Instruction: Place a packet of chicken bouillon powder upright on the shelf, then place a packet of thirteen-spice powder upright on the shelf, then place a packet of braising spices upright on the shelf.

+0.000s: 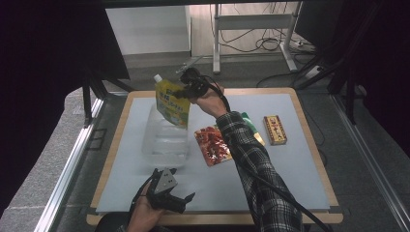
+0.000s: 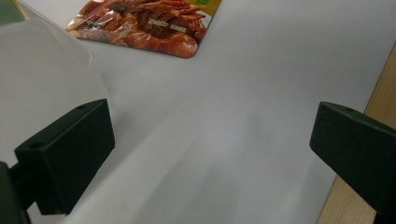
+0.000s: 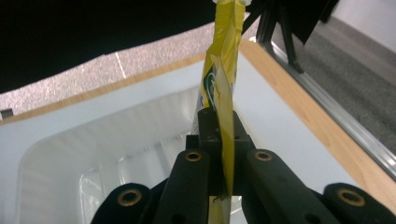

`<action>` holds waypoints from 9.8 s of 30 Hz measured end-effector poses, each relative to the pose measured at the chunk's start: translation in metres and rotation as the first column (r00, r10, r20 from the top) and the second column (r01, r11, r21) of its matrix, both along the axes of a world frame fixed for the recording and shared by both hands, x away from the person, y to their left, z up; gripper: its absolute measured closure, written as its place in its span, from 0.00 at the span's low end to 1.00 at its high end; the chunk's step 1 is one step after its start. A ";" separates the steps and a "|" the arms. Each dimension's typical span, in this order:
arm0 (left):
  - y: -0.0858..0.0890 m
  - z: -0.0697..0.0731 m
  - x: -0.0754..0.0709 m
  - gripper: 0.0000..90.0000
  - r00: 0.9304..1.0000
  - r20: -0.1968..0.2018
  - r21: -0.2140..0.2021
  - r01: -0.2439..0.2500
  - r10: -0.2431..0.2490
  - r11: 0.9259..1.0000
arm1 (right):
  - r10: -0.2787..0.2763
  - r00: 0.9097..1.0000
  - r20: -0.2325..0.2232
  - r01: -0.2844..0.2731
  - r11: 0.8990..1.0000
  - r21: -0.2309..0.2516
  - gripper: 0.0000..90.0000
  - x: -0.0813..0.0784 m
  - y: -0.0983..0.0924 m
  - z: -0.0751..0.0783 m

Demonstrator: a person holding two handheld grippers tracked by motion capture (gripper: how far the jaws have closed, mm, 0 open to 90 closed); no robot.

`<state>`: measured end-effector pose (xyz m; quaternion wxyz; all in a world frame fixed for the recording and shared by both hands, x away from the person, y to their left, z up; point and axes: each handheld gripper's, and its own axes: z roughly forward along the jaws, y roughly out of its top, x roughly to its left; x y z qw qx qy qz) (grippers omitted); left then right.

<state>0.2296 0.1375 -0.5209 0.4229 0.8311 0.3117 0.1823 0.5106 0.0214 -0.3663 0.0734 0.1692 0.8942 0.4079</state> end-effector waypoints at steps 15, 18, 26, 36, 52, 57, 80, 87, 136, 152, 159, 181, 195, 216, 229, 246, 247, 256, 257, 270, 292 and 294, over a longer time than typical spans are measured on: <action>-0.002 -0.001 0.000 0.00 1.000 -0.007 0.006 0.005 -0.005 1.000 | -0.043 0.998 -0.038 0.043 0.999 0.012 0.97 0.005 0.007 -0.026; -0.002 -0.001 0.000 0.00 1.000 -0.007 0.002 0.002 -0.002 1.000 | -0.036 0.999 -0.039 0.034 0.998 -0.044 0.91 0.004 0.011 -0.033; 0.000 -0.002 0.001 0.00 1.000 -0.012 0.003 0.000 0.000 1.000 | -0.040 0.998 -0.053 0.041 0.999 0.025 0.75 0.004 0.002 -0.034; -0.001 -0.002 0.001 0.00 1.000 -0.016 0.014 -0.001 0.001 1.000 | -0.060 0.998 -0.030 0.060 0.998 0.028 0.54 -0.008 -0.017 -0.028; -0.001 -0.002 0.001 0.00 1.000 -0.017 0.002 -0.015 0.015 1.000 | -0.099 0.995 0.013 0.098 0.994 0.051 0.32 -0.027 -0.050 -0.025; -0.001 -0.002 0.002 0.00 1.000 -0.022 -0.015 -0.017 0.016 1.000 | -0.099 0.995 0.017 0.098 0.993 0.059 0.29 -0.033 -0.059 -0.028; -0.004 -0.002 0.001 0.01 1.000 -0.026 -0.022 -0.015 0.015 1.000 | -0.099 0.995 -0.032 0.101 0.993 0.068 0.27 -0.060 -0.108 -0.039; -0.003 -0.002 0.001 0.02 1.000 -0.021 -0.022 -0.020 0.019 1.000 | -0.132 0.990 -0.040 0.135 0.989 0.063 0.27 -0.068 -0.131 -0.046; -0.007 -0.007 0.002 0.02 1.000 -0.026 0.035 -0.004 0.005 0.999 | -0.365 0.931 -0.031 0.362 0.929 -0.072 0.07 -0.087 -0.257 -0.137; -0.009 -0.008 0.002 0.02 0.999 -0.031 0.049 0.008 -0.007 0.999 | -0.385 0.920 -0.076 0.380 0.922 -0.077 0.06 -0.074 -0.260 -0.156; -0.009 -0.008 0.002 0.02 0.999 -0.033 0.050 0.010 -0.008 0.999 | -0.397 0.912 -0.102 0.393 0.918 -0.058 0.05 -0.071 -0.260 -0.160; -0.011 -0.009 0.002 0.02 0.999 -0.036 0.058 0.018 -0.016 0.998 | -0.344 0.902 -0.260 0.378 0.921 0.091 0.06 -0.081 -0.252 -0.146; -0.012 -0.010 0.002 0.02 0.999 -0.037 0.068 0.019 -0.016 0.998 | -0.396 0.891 -0.220 0.406 0.914 0.001 0.30 -0.082 -0.240 -0.141; -0.011 -0.010 0.003 0.02 0.999 -0.033 0.073 0.011 -0.009 0.997 | -0.476 0.876 -0.076 0.475 0.879 -0.033 0.99 -0.088 -0.236 -0.119; -0.011 -0.010 0.003 0.02 0.999 -0.032 0.075 0.012 -0.010 0.997 | -0.411 0.907 -0.095 0.418 0.906 0.070 0.99 -0.088 -0.236 -0.080; -0.011 -0.009 0.003 0.02 1.000 -0.028 0.076 0.014 -0.011 0.997 | -0.290 0.956 -0.037 0.292 0.952 0.093 0.99 -0.092 -0.199 -0.025; -0.011 -0.009 0.003 0.02 1.000 -0.028 0.076 0.014 -0.012 0.997 | -0.285 0.958 -0.032 0.286 0.954 0.091 0.99 -0.092 -0.196 -0.022; -0.011 -0.009 0.003 0.02 1.000 -0.027 0.075 0.014 -0.012 0.997 | -0.246 0.969 0.007 0.245 0.966 0.082 0.99 -0.098 -0.180 -0.004; -0.011 -0.009 0.003 0.02 1.000 -0.027 0.075 0.014 -0.012 0.997 | -0.243 0.970 0.011 0.242 0.967 0.081 0.99 -0.099 -0.178 -0.002; -0.011 -0.009 0.003 0.02 1.000 -0.026 0.072 0.013 -0.012 0.997 | -0.220 0.972 0.078 0.217 0.975 0.049 0.99 -0.110 -0.166 0.020; -0.012 -0.008 0.003 0.02 1.000 -0.021 0.070 0.013 -0.012 0.997 | -0.147 0.985 0.086 0.143 0.988 0.056 0.99 -0.139 -0.166 0.054; -0.011 -0.007 0.003 0.02 1.000 -0.023 0.067 0.014 -0.013 0.998 | -0.142 0.986 0.087 0.138 0.989 0.057 0.99 -0.139 -0.164 0.058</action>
